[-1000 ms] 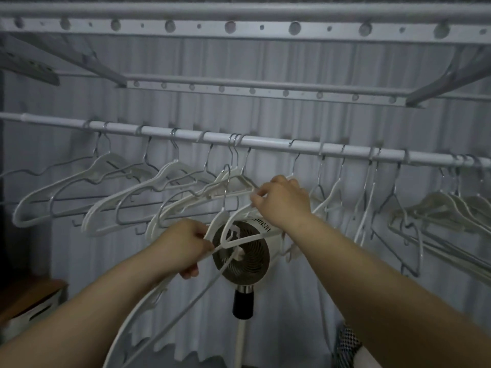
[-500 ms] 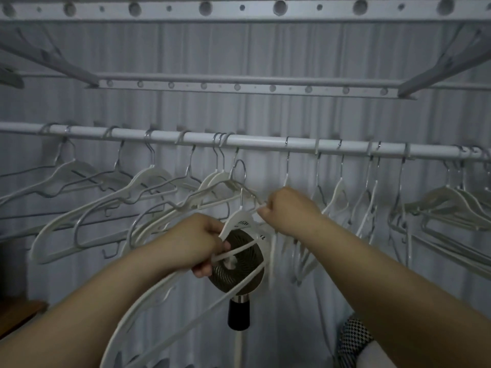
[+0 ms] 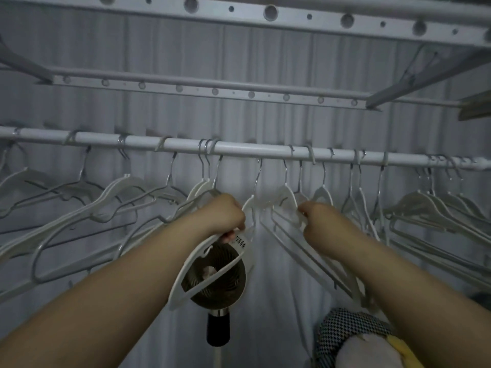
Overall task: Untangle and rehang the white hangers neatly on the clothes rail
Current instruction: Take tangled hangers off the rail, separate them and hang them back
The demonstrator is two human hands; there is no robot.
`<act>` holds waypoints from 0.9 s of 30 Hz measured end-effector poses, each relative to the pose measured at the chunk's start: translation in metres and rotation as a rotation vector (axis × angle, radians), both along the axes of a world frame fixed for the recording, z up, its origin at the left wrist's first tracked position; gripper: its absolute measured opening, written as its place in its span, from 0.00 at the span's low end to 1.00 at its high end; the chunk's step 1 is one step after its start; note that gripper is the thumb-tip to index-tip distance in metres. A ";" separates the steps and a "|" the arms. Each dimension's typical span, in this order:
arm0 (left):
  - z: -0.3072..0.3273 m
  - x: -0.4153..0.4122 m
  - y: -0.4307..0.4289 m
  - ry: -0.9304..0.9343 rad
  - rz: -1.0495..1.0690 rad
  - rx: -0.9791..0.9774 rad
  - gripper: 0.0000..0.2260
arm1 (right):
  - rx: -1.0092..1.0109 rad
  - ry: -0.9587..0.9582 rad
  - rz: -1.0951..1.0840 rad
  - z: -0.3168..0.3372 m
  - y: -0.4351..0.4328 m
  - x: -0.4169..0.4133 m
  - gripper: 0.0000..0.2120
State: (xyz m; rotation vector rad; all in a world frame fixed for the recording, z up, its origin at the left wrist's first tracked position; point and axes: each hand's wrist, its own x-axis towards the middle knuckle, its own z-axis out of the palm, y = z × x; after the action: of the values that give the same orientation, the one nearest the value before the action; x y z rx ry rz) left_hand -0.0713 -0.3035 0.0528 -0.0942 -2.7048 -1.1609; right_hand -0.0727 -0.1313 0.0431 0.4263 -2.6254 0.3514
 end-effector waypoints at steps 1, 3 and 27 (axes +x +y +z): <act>0.000 -0.003 0.000 -0.014 -0.001 0.009 0.04 | 0.015 0.005 -0.013 0.000 0.001 0.001 0.17; 0.000 -0.009 0.000 -0.044 0.005 0.046 0.07 | 0.048 0.018 -0.048 0.000 0.003 0.002 0.16; 0.017 -0.008 0.019 0.107 0.122 -0.086 0.09 | 0.068 0.017 -0.079 -0.011 0.004 0.005 0.16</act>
State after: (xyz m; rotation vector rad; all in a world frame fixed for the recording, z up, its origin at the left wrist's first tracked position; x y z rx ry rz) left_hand -0.0790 -0.2850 0.0696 -0.0037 -2.6265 -0.9768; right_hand -0.0681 -0.1277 0.0325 0.3449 -2.6350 0.2323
